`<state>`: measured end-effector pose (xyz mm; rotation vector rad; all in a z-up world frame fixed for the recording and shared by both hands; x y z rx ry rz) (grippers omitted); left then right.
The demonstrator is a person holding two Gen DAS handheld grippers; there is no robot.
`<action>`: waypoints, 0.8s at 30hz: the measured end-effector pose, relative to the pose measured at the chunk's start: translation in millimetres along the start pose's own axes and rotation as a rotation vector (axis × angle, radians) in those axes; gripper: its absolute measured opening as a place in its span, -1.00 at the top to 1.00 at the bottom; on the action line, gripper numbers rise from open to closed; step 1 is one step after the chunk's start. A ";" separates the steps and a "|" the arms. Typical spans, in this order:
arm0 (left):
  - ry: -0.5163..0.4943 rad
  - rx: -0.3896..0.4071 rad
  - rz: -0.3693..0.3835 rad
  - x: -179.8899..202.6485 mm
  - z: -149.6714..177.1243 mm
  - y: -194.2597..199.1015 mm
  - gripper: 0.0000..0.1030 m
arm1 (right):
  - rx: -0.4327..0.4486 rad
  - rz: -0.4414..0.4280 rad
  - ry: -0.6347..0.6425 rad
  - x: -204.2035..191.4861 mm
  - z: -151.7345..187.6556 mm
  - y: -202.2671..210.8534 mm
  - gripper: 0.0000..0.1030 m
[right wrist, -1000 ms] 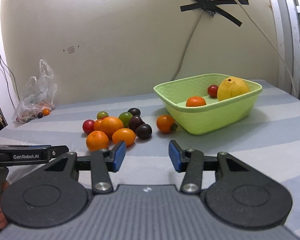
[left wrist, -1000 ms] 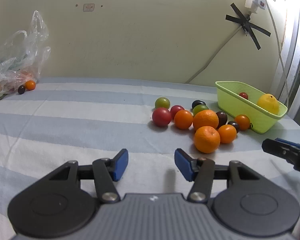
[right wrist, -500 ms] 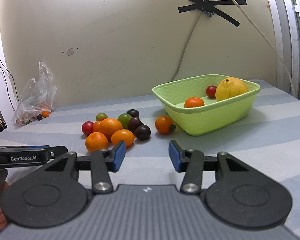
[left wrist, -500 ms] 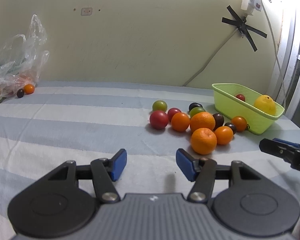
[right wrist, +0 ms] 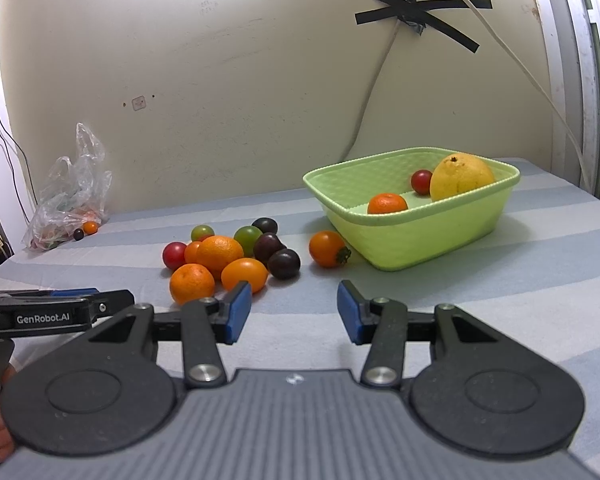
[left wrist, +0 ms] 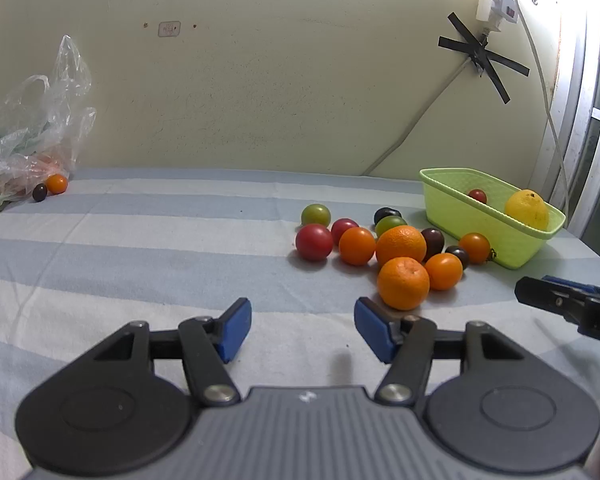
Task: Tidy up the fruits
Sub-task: 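Move both grippers back over the fruit pile, then grasp a tangerine with the left gripper while the right gripper grasps an orange tomato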
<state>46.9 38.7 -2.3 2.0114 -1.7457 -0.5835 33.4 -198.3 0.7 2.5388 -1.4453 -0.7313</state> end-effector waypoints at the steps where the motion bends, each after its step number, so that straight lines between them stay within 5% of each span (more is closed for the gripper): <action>1: 0.001 0.001 -0.001 0.1 0.0 0.0 -0.14 | 0.000 0.000 0.000 0.0 0.1 0.0 0.02; 10: -0.006 0.016 0.010 0.1 0.1 2.2 -0.15 | -0.002 -0.001 -0.002 1.0 0.2 -0.2 0.02; 18: -0.034 0.012 0.164 14.4 -6.2 3.7 -0.21 | -0.002 -0.009 -0.009 2.3 0.7 -0.1 0.02; 24: -0.102 -0.001 0.159 41.3 -15.8 -10.0 -0.20 | 0.003 -0.012 -0.014 2.6 1.1 1.0 0.02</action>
Point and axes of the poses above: each gripper's, at about its wrist camera, not at the fingertips, and y roughly against the way its jaws point, x to its right, z to its underside, the point moved 1 cm from there along -y, roughly the way its jaws point, and after that the axes turned 15 degrees about -z, right-handed, at the moved point
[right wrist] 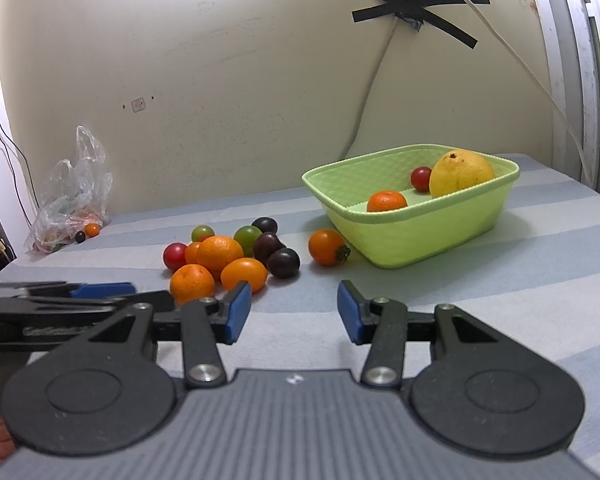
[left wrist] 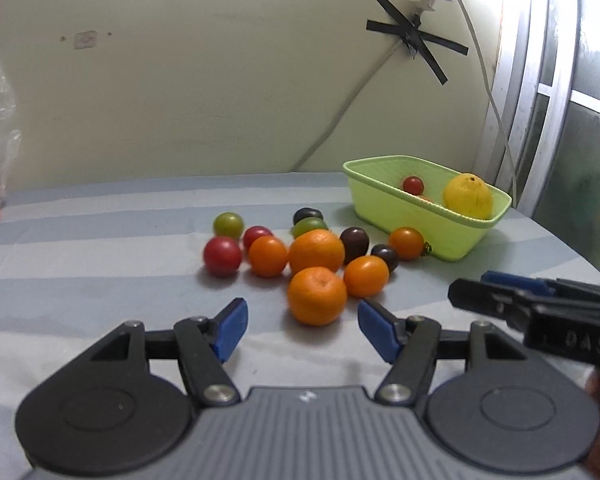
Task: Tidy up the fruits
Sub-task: 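Grasp a tangerine with the left gripper while the right gripper grasps an orange tomato, then carry both fruits into the green basket and open both grippers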
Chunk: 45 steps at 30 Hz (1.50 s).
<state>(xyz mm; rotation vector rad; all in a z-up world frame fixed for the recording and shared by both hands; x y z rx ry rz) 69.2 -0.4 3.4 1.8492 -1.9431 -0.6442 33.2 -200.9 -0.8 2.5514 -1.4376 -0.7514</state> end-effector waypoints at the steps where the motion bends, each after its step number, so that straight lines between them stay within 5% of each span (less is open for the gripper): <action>1: -0.004 -0.008 0.003 2.4 -2.3 -4.4 -0.16 | -0.001 -0.002 0.000 0.0 -0.2 0.2 0.02; 5: -0.007 -0.044 0.027 8.3 -8.1 -22.4 0.28 | -0.007 -0.003 -0.010 2.3 -1.3 -0.7 0.02; 16: 0.055 -0.043 0.040 -34.7 18.9 18.6 0.29 | -0.105 -0.080 -0.079 1.1 -8.0 -23.6 0.02; 25: 0.075 -0.021 0.036 -45.6 26.8 25.4 0.29 | -0.176 -0.006 0.024 -27.7 -10.1 -78.2 0.02; 28: 0.074 -0.019 0.043 -45.6 27.1 25.8 0.29 | -0.175 0.018 0.071 -31.9 -9.6 -80.8 0.29; 45: -0.012 -0.029 0.139 -11.2 30.4 37.5 0.29 | -0.130 0.017 0.055 -6.9 20.7 17.0 0.30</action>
Point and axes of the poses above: each gripper's, at about its wrist camera, not at the fingertips, and y roughly against the way its jaws point, x to its right, z to its underside, the point moved 1 cm from there along -y, roughly the way its jaws point, and after that the axes turned 15 degrees about -z, right-handed, at the moved point
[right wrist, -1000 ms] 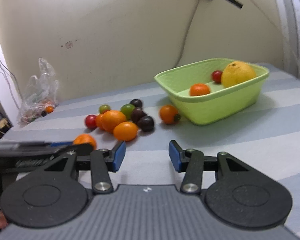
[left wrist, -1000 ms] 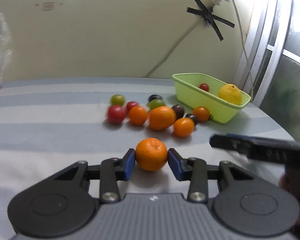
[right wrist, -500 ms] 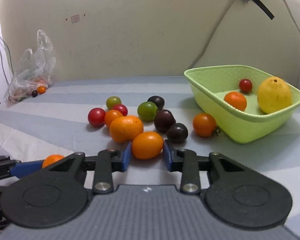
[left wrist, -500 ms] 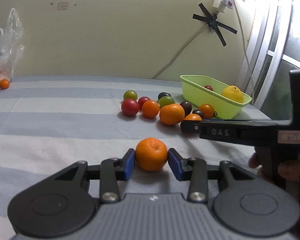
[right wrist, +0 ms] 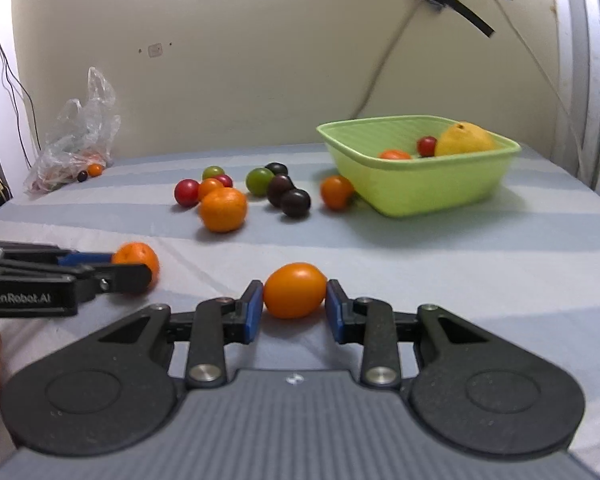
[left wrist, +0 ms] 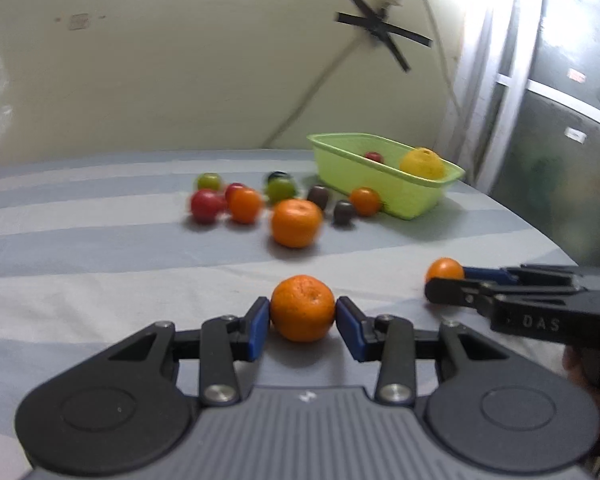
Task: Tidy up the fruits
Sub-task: 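Carry both fruits into the green basket and open both grippers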
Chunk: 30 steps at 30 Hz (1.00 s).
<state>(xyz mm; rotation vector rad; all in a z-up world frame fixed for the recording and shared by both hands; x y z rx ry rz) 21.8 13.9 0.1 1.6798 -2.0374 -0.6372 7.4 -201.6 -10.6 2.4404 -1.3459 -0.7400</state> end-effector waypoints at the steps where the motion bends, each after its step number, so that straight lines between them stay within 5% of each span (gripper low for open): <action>1: 0.007 -0.011 0.028 5.6 -1.2 -0.7 0.29 | 0.007 0.006 0.003 0.1 -0.1 2.7 0.30; 7: -0.014 -0.021 0.084 37.4 -24.6 -10.4 0.28 | 0.090 0.021 0.046 10.3 -12.5 19.4 0.30; 14: 0.012 0.024 0.098 63.2 -93.3 -40.0 0.28 | 0.178 0.062 0.093 42.6 -40.7 22.1 0.30; 19: 0.029 -0.015 0.086 80.3 -134.3 -84.8 0.28 | 0.195 0.076 0.096 69.0 -59.1 4.4 0.30; 28: -0.001 -0.101 0.044 106.0 -144.6 -140.3 0.23 | 0.193 0.084 0.082 81.7 -66.5 -16.3 0.26; 30: -0.005 -0.092 0.030 109.6 -144.1 -143.8 0.08 | 0.199 0.084 0.088 81.2 -67.6 -16.4 0.01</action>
Point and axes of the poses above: each gripper's, at about its wrist camera, not at the fingertips, and y roughly against the way its jaws point, x to its right, z to its underside, the point moved 1 cm from there along -y, roughly the way its jaws point, and after that the axes turned 15 degrees about -z, right-handed, at the moved point
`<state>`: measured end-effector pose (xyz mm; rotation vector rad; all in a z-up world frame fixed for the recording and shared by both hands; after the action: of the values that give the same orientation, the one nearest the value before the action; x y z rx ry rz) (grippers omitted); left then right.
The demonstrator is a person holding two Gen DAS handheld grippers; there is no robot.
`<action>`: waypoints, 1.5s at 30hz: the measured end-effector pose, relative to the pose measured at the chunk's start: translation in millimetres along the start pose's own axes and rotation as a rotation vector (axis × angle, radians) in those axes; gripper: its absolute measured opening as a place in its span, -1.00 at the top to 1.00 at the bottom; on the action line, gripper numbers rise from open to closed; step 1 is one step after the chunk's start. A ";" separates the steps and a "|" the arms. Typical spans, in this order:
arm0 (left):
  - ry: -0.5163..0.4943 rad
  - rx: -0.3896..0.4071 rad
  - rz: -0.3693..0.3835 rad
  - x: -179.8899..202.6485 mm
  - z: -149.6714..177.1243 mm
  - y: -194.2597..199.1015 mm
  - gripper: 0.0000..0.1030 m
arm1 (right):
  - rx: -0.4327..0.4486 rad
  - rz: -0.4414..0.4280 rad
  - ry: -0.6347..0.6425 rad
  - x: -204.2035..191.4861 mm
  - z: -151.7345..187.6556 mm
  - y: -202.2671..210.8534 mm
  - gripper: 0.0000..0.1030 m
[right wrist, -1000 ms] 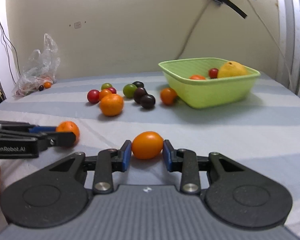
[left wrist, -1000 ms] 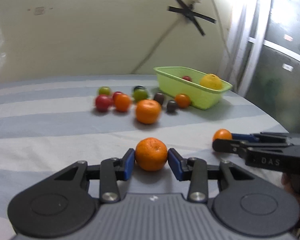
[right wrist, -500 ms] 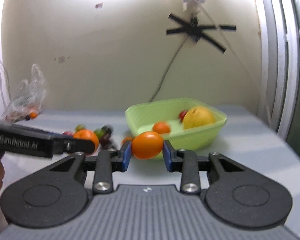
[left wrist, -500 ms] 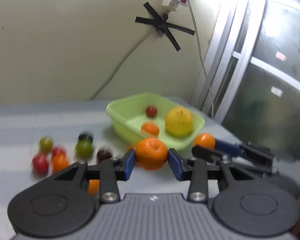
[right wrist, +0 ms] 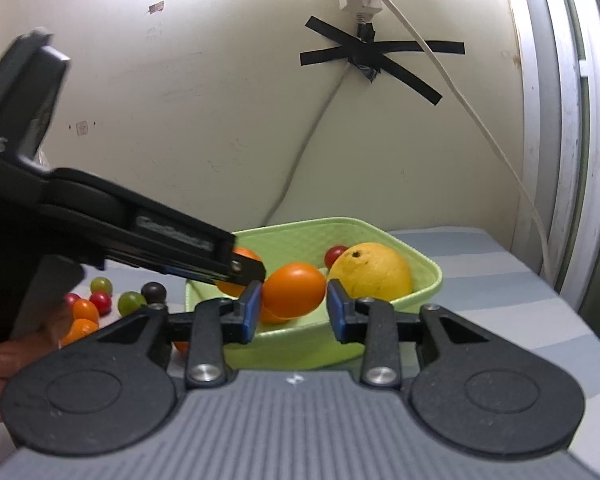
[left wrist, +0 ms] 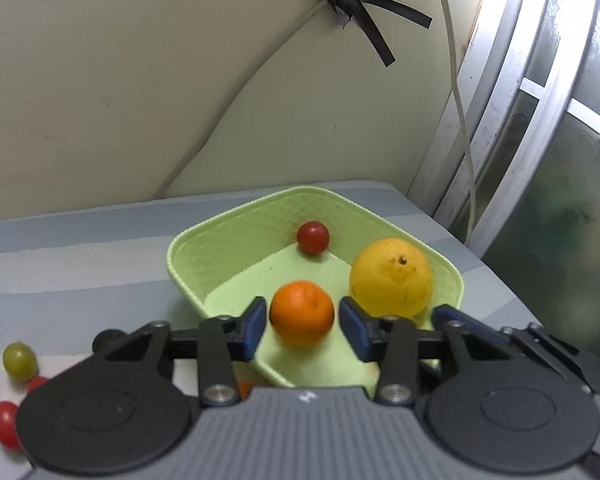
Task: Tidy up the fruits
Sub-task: 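Carry both fruits into the green basket and open both grippers, then grasp a dark purple tomato with the right gripper while the left grasps a tangerine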
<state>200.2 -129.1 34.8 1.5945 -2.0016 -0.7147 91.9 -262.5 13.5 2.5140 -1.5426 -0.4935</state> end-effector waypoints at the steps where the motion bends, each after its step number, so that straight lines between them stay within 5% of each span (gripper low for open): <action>1: -0.003 0.005 -0.009 0.6 -2.4 0.2 -0.04 | 0.007 0.009 0.000 0.5 0.3 0.5 0.00; 10: 0.084 0.132 0.016 -53.0 5.3 65.7 -0.08 | 0.095 -0.004 -0.062 10.3 1.7 21.9 0.03; 15: 0.123 0.157 -0.079 -97.4 43.5 100.1 -0.08 | 0.140 -0.049 -0.080 5.5 2.3 34.5 0.50; 21: 0.079 0.127 -0.121 -112.2 85.5 105.8 -0.08 | 0.016 -0.246 -0.099 -31.5 4.7 22.1 0.59; 26: 0.023 0.114 -0.129 -98.4 96.7 92.1 -0.11 | -0.160 -0.219 -0.030 -63.6 15.4 -22.4 0.57; 34: 0.066 0.097 -0.101 -112.1 110.5 91.8 -0.16 | -0.209 -0.204 0.000 -75.6 9.1 -55.5 0.51; 39: 0.063 0.088 -0.101 -109.6 112.5 86.2 -0.16 | -0.246 -0.176 0.006 -74.9 12.0 -65.5 0.25; 45: 0.049 0.087 -0.110 -102.4 109.5 80.2 -0.16 | -0.229 -0.157 0.003 -70.9 14.4 -51.4 0.54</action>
<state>91.3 -3.0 1.1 1.7668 -1.9466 -0.6298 100.3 -175.4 -1.1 2.4650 -1.2151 -0.6472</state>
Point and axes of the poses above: each gripper's, at about its wrist camera, not at the fingertips, and y roughly against the way its jaws point, x to its right, z to its underside, the point moved 1 cm from there along -y, roughly the way its jaws point, and after that the axes turned 15 degrees about -z, right-handed, at the moved point
